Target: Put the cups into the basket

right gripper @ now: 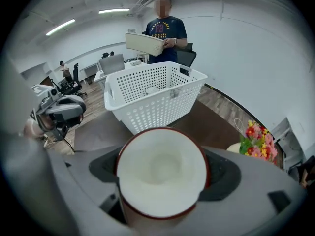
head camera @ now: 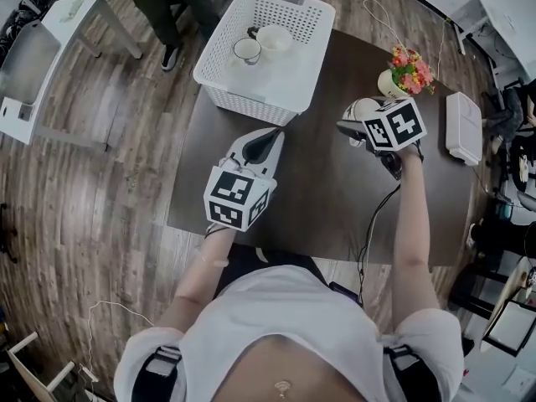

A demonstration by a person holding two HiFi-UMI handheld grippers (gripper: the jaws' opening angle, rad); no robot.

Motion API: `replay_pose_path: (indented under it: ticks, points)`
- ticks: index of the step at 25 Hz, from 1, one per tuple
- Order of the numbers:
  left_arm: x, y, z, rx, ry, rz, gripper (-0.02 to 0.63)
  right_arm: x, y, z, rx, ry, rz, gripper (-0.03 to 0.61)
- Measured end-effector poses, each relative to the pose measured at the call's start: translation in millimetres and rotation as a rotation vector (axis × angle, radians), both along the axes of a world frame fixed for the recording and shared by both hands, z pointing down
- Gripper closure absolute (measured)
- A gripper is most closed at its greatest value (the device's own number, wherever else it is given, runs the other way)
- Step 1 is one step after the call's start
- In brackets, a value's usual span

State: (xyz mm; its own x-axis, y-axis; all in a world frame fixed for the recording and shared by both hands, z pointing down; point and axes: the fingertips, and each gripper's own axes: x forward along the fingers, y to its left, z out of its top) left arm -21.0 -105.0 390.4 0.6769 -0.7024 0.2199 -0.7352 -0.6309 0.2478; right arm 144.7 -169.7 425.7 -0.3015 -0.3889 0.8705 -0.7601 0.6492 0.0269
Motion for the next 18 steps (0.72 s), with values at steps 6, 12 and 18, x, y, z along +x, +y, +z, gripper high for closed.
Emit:
replay_pose_path:
  ticks: [6,12,18]
  points:
    - [-9,-18,-31,0.058,0.002,0.023,0.603,-5,-21,-36,0.024,0.040,-0.054,0.141]
    - [-20,-33,-45,0.087,0.006,0.014,0.602,-20,-39,-66,0.028,0.007,-0.104,0.141]
    - [-29,-38,-44,0.082,0.008,-0.004,0.603,-47,-60,-84,0.052,0.002,-0.158,0.141]
